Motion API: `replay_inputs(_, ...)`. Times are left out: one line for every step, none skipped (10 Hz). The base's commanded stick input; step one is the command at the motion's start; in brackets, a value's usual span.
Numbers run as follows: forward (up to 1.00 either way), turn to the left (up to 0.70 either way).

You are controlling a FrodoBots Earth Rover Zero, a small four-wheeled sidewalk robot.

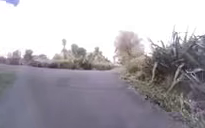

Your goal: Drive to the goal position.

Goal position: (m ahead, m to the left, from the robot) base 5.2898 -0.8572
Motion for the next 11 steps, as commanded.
replay_inputs(0.85,0.0)
replay_inputs(0.85,0.0)
replay_inputs(0.85,0.0)
replay_inputs(0.85,0.0)
replay_inputs(0.85,0.0)
replay_inputs(0.85,0.0)
replay_inputs(0.85,0.0)
replay_inputs(0.85,0.0)
replay_inputs(0.85,-0.02)
replay_inputs(0.85,-0.06)
replay_inputs(0.85,-0.2)
